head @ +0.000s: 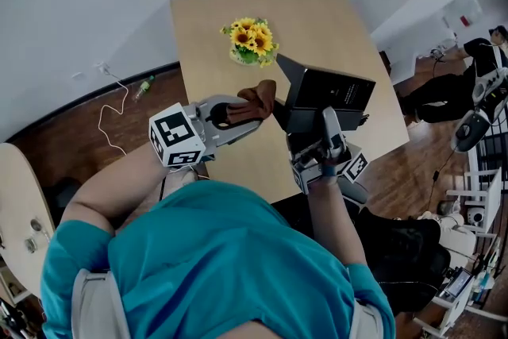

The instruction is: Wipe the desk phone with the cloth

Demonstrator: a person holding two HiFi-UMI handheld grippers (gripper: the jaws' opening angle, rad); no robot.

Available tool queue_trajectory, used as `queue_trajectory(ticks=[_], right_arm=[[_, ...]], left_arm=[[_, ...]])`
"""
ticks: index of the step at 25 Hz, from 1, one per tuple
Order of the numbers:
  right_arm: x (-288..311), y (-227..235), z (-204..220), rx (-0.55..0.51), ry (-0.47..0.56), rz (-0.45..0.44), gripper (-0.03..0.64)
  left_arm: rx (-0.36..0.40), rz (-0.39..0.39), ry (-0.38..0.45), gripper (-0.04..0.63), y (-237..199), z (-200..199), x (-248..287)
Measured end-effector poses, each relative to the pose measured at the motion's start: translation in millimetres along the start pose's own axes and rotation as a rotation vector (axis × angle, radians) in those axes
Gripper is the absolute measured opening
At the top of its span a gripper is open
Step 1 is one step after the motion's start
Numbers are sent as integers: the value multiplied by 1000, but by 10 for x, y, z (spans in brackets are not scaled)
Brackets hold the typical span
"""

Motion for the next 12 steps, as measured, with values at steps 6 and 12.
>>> queue_trajectory(ticks=[6,12], right_arm=[[-118,144,27,19,-37,44,164],[-341,474,47,-18,-232,279,164]], left_arm=[[-43,-22,-51,87,-88,117,-3],[-186,-91,-147,88,-144,585,-473]])
Point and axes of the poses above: the fingertips, and each gripper's own axes: x forward along the fingers, y to its right, z out of its underside, the point moved 7 cm from there along -x, backward along the fingers, and after that the axes turned 14 degrees about x, right-handed, at the moved point
